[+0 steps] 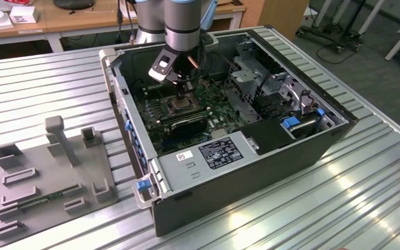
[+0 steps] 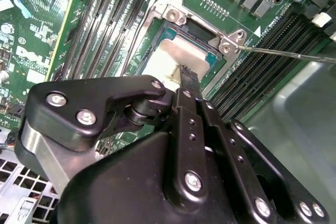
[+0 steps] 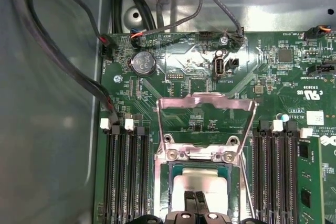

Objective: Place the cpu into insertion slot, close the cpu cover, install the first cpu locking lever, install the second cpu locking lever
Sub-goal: 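Place the cpu into insertion slot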

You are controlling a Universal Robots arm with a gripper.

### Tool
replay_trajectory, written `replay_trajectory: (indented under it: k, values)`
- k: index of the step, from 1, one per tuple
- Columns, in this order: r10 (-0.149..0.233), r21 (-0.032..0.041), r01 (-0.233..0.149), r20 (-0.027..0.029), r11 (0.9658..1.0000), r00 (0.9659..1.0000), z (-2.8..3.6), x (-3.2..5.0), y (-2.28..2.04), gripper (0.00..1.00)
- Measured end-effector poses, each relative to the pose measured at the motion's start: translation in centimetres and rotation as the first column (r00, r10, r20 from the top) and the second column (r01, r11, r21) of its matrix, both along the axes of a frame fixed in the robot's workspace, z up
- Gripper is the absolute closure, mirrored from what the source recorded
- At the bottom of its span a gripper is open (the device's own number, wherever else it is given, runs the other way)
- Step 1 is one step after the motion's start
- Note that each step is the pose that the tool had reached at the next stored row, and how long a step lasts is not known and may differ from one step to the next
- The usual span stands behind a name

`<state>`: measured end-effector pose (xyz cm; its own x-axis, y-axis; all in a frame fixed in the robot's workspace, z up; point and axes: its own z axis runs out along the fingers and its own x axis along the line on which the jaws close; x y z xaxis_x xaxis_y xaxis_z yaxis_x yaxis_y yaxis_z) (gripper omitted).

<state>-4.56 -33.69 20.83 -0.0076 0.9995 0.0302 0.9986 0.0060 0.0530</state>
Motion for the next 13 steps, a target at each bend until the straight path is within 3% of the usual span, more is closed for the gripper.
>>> replay_trajectory:
  k: [3,13]
  values:
    - [0.0,0.0,0.0,0.0,1.0,1.0,-0.35,-0.01,0.0,0.89]
    - [0.0,-0.0003,0.0,-0.0002,1.0,1.0,-0.48,-0.01,-0.01,0.89]
